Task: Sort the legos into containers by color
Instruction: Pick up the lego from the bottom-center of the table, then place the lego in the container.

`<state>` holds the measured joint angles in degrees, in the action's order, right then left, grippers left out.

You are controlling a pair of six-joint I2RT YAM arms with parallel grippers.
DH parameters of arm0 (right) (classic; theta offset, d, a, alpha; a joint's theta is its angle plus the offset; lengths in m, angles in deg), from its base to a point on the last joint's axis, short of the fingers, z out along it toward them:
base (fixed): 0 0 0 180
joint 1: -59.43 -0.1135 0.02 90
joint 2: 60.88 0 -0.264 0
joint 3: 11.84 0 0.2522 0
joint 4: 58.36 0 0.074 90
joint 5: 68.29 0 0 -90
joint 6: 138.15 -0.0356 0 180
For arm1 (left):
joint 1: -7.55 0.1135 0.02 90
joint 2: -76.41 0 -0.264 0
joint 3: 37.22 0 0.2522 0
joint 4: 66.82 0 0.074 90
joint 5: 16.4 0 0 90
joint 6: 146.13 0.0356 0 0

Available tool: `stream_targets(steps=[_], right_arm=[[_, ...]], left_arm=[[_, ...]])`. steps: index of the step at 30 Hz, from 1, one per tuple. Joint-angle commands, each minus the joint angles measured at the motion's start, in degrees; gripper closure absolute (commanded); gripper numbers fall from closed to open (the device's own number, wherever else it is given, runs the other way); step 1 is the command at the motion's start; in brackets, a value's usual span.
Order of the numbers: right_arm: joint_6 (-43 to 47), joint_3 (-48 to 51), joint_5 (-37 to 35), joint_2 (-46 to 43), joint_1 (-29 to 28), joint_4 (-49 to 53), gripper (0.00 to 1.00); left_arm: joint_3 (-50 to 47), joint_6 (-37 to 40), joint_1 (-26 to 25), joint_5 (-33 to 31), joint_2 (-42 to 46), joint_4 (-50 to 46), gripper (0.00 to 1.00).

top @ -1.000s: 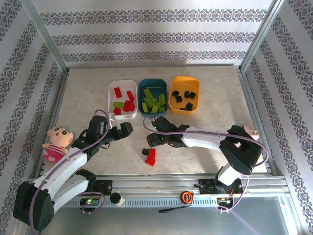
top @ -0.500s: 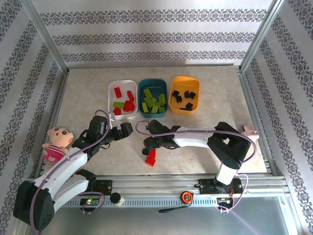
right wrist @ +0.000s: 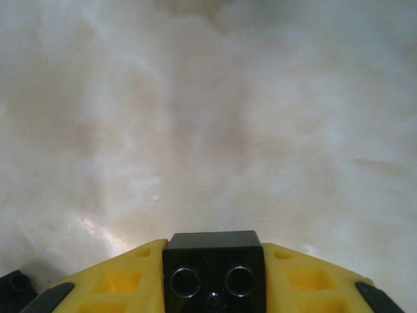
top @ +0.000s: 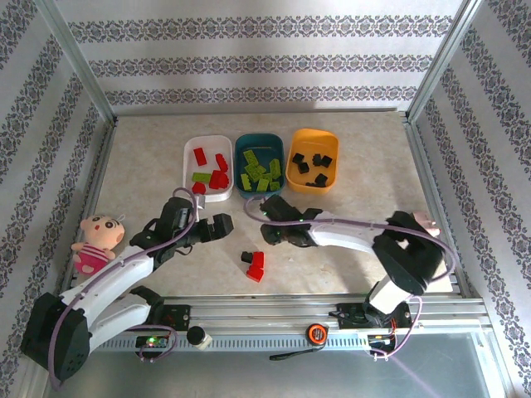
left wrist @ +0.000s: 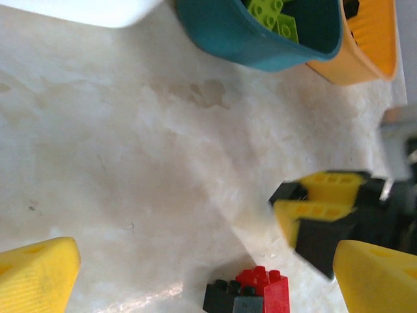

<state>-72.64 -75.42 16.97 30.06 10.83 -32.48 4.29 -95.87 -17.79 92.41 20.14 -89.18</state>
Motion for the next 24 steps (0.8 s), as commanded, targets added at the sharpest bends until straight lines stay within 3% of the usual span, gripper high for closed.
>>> stream_targets(steps=[1, 6, 10, 17, 19, 22, 24], right_arm=[[2.2, 0.3, -0.8, -6.8, 5.1, 0.4, 0.72], [3.8, -3.0, -0.1, -9.9, 17.2, 0.6, 0.73], [4.2, -9.1, -1.1, -3.5, 25.0, 0.8, 0.73], [2.7, -20.2, -1.1, 10.1, 29.6, 1.5, 0.68], [2.7, -22.6, -1.5, 12.4, 30.0, 2.2, 0.62], [2.7, -25.1, -1.9, 14.1, 30.2, 3.5, 0.39], [2.5, -24.8, -1.8, 13.2, 30.1, 3.3, 0.34]], left_arm=[[3.2, 3.1, -2.3, -2.1, -1.2, -2.0, 0.00], [3.7, 4.0, -4.8, -4.0, -2.4, -3.0, 0.00], [3.7, 3.9, -6.1, -4.7, -3.5, -2.8, 0.00], [3.7, 4.0, -6.9, -4.4, -4.0, -3.3, 0.00], [4.0, 4.2, -7.2, -4.2, -3.9, -3.8, 0.00], [4.1, 4.5, -7.9, -4.0, -4.0, -4.8, 0.00], [4.2, 4.7, -9.2, -4.4, -4.3, -5.4, 0.01]])
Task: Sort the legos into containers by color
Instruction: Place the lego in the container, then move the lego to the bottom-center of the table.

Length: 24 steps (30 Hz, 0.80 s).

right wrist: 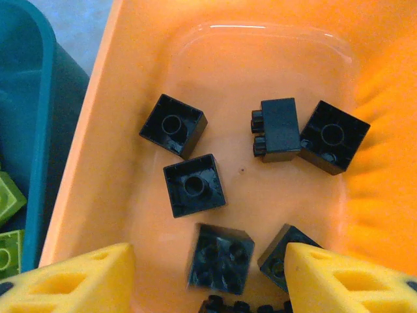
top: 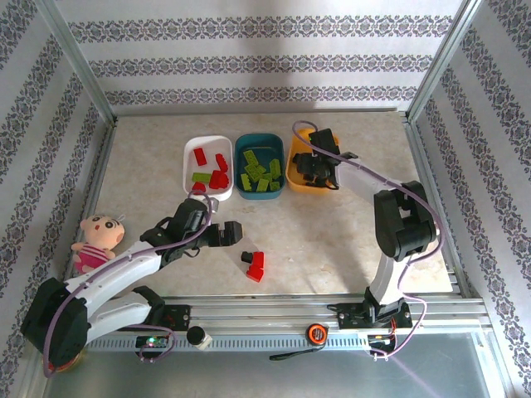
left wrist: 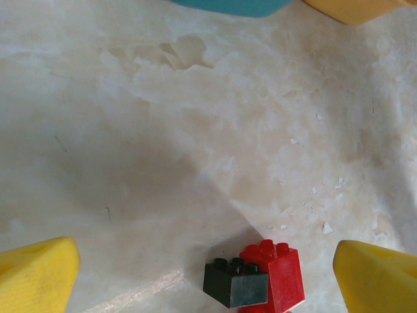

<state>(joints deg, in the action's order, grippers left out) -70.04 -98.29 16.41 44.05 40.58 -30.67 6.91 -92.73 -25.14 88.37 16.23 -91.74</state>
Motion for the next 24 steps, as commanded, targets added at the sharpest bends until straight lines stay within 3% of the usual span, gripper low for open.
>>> stream_targets(steps=[1, 7, 11, 19, 24], right_arm=[[-0.1, -1.4, -1.0, -1.6, 0.2, 1.1, 0.33], [0.0, 5.9, -1.3, -8.1, -2.9, -1.0, 0.29], [-0.6, 11.3, -1.1, -12.1, -5.2, -2.1, 0.29], [-1.0, 19.2, -1.8, -20.1, -10.0, -2.7, 0.29], [-0.9, 22.2, -3.1, -25.2, -13.4, -1.9, 0.29]], left_arm=[[1.7, 1.5, -2.8, -1.2, -0.5, -3.3, 0.02], [2.8, 2.2, -12.0, -6.1, -6.0, -6.3, 0.03], [5.4, 3.2, -17.3, -8.5, -12.1, -7.0, 0.11], [6.5, 2.4, -18.6, -10.5, -18.0, -5.9, 0.30], [6.7, 1.4, -18.4, -14.4, -18.7, -7.6, 0.37]])
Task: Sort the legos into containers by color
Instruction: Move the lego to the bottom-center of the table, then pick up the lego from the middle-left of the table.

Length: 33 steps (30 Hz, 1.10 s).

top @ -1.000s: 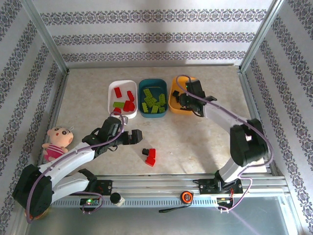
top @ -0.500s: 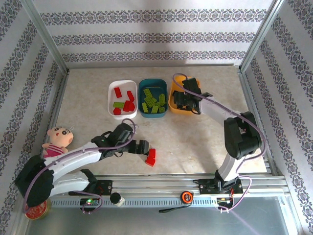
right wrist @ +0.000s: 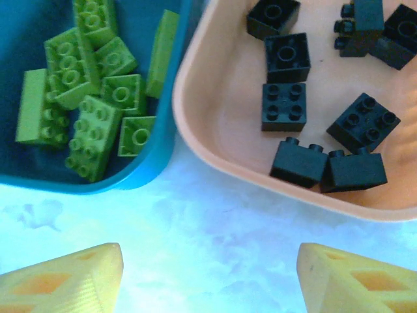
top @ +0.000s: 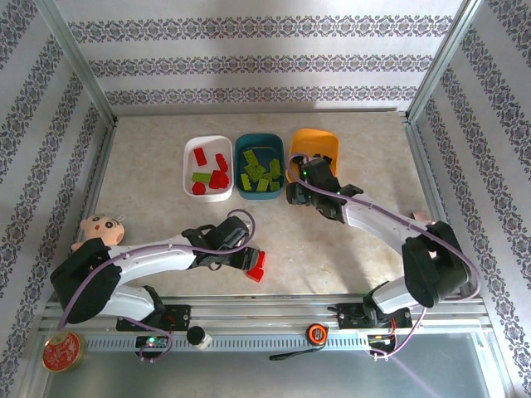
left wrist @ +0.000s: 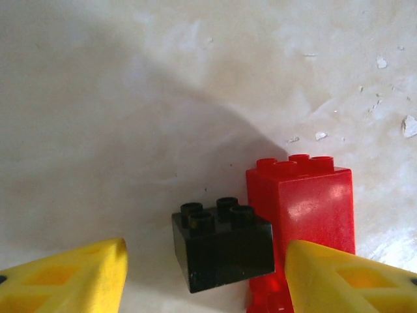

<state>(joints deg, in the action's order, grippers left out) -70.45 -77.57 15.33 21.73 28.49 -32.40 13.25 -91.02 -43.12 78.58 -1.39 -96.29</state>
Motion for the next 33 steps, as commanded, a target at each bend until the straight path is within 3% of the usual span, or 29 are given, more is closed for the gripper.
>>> stream_targets(steps=[1, 6, 11, 22, 24, 29, 33], right_arm=[[-0.6, 2.0, -1.9, -3.7, -1.8, -0.1, 0.29], [-1.4, 4.0, -2.9, -6.8, -4.0, -0.1, 0.29], [-1.7, 4.4, -3.0, -7.7, -4.4, -0.2, 0.29], [-1.9, 5.5, -3.5, -8.6, -4.7, -0.2, 0.28], [-2.2, 6.0, -3.7, -8.8, -4.7, -0.1, 0.28], [-3.1, 8.4, -4.8, -11.2, -4.6, -0.1, 0.28], [-3.8, 11.3, -6.3, -15.5, -4.2, 0.5, 0.28]], left_arm=[[0.2, -0.6, -0.2, -5.2, -0.8, -3.3, 0.38], [0.0, -0.6, 1.1, -6.9, 1.7, -5.1, 0.44], [1.0, 0.7, 1.1, -4.2, 1.1, -5.5, 0.33], [0.9, 2.5, 1.1, -2.0, -2.9, 0.7, 0.39], [1.4, 3.2, 1.1, -1.6, -3.8, 1.9, 0.43], [2.8, 4.5, 1.1, -0.7, -5.1, 1.9, 0.67], [4.4, 5.1, 1.1, -0.8, -3.6, 0.6, 0.68]])
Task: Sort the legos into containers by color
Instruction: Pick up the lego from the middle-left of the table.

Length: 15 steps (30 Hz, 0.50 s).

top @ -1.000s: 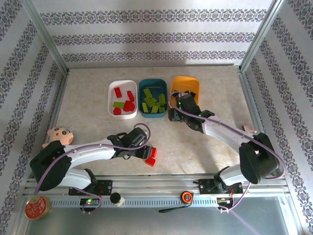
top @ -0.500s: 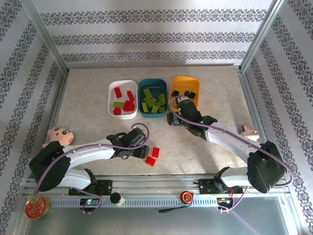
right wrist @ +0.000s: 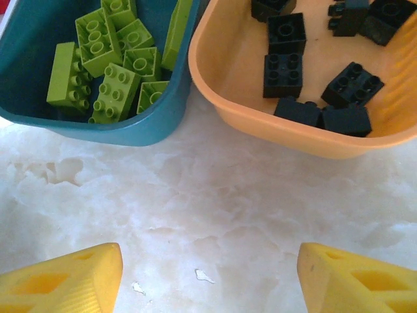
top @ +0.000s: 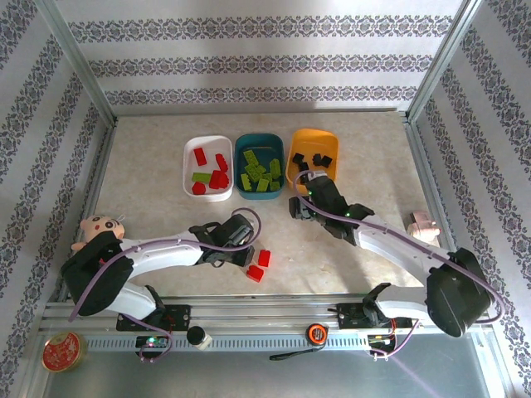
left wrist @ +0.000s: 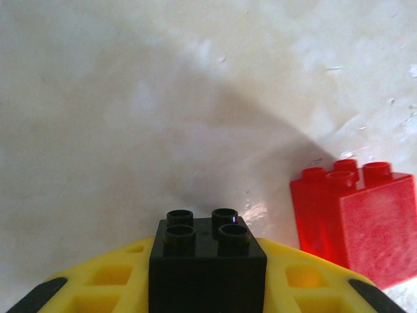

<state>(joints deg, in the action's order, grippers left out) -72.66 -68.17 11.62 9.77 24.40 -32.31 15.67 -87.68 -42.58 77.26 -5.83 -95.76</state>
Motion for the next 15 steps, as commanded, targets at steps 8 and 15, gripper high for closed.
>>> stream_targets(steps=[8, 15], right_arm=[[-4.8, 10.0, -5.8, -15.8, 1.2, 1.8, 0.28], [-5.0, 14.3, -5.4, -22.0, 1.4, 2.4, 0.26]], left_arm=[[20.7, 6.1, 4.8, 4.1, -7.2, 0.8, 0.69], [44.3, 8.2, 10.6, 9.2, -24.4, -0.5, 0.69]])
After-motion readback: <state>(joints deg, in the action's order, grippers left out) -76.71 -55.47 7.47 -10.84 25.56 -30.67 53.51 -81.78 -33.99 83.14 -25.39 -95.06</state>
